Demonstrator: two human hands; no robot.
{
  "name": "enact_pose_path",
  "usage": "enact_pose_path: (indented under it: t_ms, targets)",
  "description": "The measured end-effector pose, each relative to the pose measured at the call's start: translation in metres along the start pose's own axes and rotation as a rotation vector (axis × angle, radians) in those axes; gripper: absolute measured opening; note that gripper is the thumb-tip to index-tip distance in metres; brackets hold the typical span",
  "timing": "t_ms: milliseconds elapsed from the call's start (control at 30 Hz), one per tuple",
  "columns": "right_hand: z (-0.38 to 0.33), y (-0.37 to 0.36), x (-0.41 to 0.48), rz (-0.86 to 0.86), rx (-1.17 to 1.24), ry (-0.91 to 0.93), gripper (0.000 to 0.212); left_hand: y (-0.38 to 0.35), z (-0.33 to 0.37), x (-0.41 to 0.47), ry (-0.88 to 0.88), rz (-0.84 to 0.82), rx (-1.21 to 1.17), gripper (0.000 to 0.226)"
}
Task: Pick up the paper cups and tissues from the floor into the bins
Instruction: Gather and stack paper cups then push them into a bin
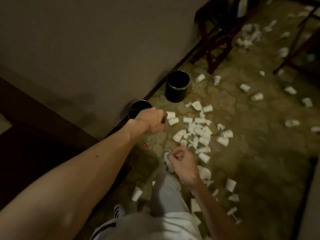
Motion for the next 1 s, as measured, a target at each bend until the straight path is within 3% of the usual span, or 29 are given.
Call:
enact_pose_path:
  t_ms: [167, 367, 567, 800, 900, 1000]
  targets:
    - [0.032, 0.043, -0.101, 0.002, 0.011, 0.051, 0.019, -0.001, 0.084, -0.084, -0.209, 0.061, 0.055, 0.018]
    - [0.083, 0.02, -0.188, -0.244, -0.167, 0.123, 0.02, -0.068, 0.118, -0.196, -0.226, 0.007, 0.067, 0.024]
    - [0.174, 0.035, -0.257, -0.455, -0.245, 0.11, 0.018, -0.15, 0.157, -0.297, 0.036, 0.049, -0.084, 0.025]
    - [0.218, 0.039, -0.362, -0.687, -0.577, 0.458, 0.015, -0.283, 0.218, -0.454, 0.419, 0.031, -0.146, 0.02]
    - [0.24, 0.015, -0.418, -0.792, -0.798, 0.676, 0.019, -0.332, 0.227, -0.532, 0.599, 0.003, -0.224, 0.017]
    - [0.279, -0.017, -0.465, -0.945, -0.976, 0.783, 0.029, -0.385, 0.236, -0.598, 0.758, 0.018, -0.327, 0.018]
Point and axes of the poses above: each hand's wrist, its own x-axis towards the middle knuckle, its own y-axis out of the back of the hand, z = x × y, the point moved 10 cm from there along x, towards the middle knuckle
